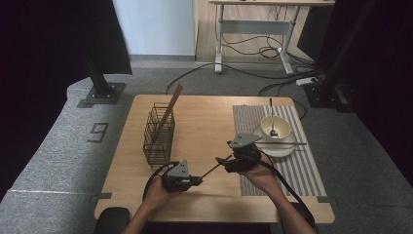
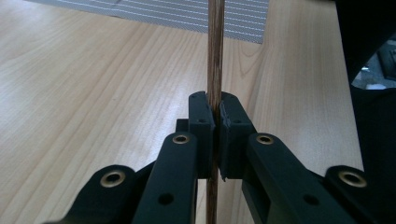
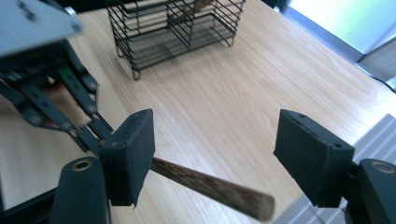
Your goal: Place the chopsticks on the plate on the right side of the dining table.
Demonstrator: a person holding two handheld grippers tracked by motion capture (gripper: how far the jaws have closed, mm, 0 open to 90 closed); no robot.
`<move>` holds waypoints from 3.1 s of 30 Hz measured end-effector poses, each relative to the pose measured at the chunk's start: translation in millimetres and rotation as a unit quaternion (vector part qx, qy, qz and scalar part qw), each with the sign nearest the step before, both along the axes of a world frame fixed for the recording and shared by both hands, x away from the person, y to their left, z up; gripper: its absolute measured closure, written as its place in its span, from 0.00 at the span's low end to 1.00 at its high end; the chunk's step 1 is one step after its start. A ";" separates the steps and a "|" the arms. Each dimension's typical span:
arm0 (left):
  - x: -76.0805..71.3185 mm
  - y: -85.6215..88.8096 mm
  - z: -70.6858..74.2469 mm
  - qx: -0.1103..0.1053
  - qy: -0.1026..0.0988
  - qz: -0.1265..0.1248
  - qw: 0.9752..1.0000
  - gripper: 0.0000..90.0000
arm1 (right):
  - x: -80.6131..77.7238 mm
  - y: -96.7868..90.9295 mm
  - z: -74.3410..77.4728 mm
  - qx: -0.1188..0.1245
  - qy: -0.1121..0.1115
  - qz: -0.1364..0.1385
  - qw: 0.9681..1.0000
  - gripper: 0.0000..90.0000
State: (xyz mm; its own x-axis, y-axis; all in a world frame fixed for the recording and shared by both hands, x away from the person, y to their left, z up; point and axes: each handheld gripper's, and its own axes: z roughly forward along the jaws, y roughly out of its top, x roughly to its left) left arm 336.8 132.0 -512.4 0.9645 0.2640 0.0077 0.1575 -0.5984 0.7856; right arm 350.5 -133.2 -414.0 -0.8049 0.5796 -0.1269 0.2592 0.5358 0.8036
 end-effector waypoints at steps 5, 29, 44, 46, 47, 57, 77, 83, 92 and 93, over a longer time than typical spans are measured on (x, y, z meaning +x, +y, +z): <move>0.4 4.0 4.3 -0.014 -0.006 0.008 1.000 0.94 | 8.0 -7.2 -7.0 0.001 0.010 -0.015 1.000 0.31; 4.6 3.3 -0.4 0.028 0.033 -0.020 0.999 0.94 | 7.5 -22.3 -26.0 -0.036 0.083 0.013 0.996 0.26; 2.4 2.9 1.9 0.035 0.041 -0.052 0.997 0.94 | -6.5 0.8 -44.3 -0.124 0.093 0.109 0.982 0.59; 1.9 2.5 2.0 0.035 0.040 -0.054 0.997 0.94 | -7.3 1.9 -45.9 -0.134 0.092 0.114 0.980 0.61; 1.8 2.7 2.2 0.035 0.041 -0.055 0.997 0.94 | -7.7 2.3 -46.4 -0.135 0.092 0.116 0.980 0.62; 1.7 3.6 1.9 0.036 0.036 -0.058 0.997 0.94 | -10.5 4.4 -46.2 -0.157 0.088 0.134 0.974 0.73; 4.7 7.5 3.1 0.012 0.028 -0.008 0.999 0.69 | -16.8 5.0 -46.4 -0.161 0.111 0.201 0.960 0.92; 5.6 6.0 1.2 0.003 0.007 0.021 1.000 0.44 | -15.3 -0.9 -44.7 -0.158 0.104 0.188 0.964 0.92; 4.7 1.0 -0.1 -0.008 -0.003 0.068 0.998 0.10 | -13.3 -11.8 -45.1 -0.154 0.101 0.163 0.969 0.92; 4.4 0.5 -0.5 -0.006 -0.004 0.070 0.998 0.05 | -13.0 -12.8 -45.1 -0.153 0.100 0.160 0.970 0.92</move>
